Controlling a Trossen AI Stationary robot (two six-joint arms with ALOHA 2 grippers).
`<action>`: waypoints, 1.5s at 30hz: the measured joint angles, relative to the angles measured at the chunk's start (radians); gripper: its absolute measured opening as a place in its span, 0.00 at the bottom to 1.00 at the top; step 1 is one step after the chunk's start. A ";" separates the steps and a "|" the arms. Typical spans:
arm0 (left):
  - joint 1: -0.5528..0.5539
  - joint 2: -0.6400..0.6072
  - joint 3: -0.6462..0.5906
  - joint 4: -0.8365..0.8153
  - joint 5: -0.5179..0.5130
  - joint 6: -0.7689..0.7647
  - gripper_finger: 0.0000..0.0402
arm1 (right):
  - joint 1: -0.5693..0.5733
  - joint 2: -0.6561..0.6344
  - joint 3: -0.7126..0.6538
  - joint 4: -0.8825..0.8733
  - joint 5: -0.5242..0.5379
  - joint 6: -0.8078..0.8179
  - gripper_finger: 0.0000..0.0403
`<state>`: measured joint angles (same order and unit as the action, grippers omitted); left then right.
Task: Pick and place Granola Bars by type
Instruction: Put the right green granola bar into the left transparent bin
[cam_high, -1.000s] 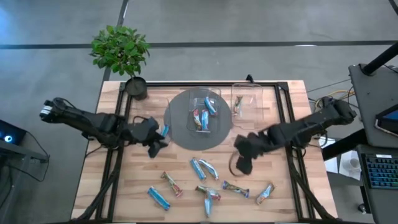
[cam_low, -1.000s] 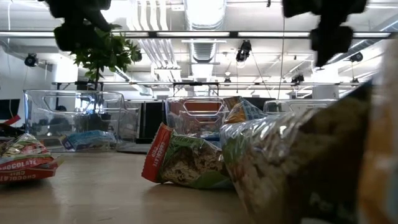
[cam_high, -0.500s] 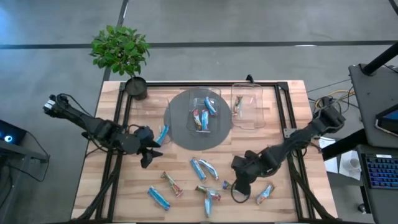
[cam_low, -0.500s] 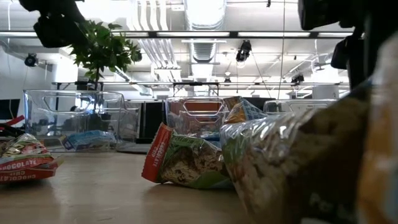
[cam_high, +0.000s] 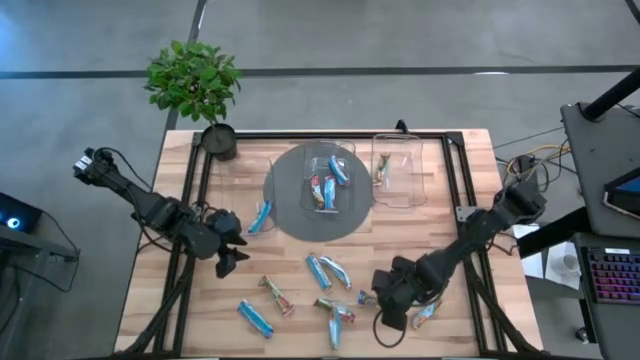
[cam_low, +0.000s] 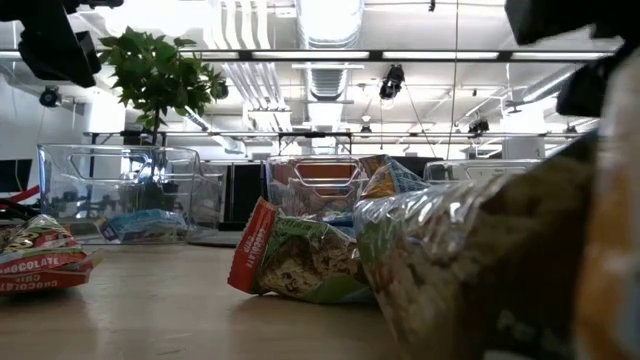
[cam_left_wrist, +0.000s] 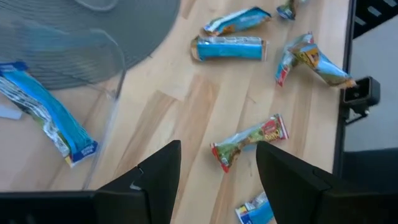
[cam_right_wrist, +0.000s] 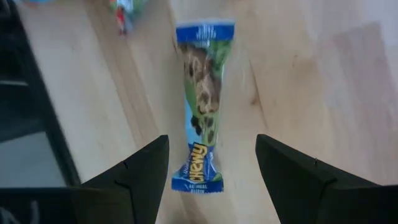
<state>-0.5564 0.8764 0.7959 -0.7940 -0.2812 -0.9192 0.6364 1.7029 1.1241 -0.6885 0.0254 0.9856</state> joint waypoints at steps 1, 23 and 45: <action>0.000 0.000 0.000 0.000 -0.010 0.000 0.48 | 0.006 0.015 -0.001 -0.002 0.001 0.000 0.57; 0.000 0.003 -0.019 0.000 -0.035 -0.041 0.48 | 0.030 0.170 -0.016 0.039 -0.035 0.061 0.55; 0.143 -0.055 -0.098 0.316 -0.064 -0.294 0.48 | -0.236 -0.080 0.044 0.039 0.109 -0.106 0.08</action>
<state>-0.4135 0.8219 0.6977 -0.4779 -0.3452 -1.2135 0.4004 1.6224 1.1682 -0.6497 0.1348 0.8800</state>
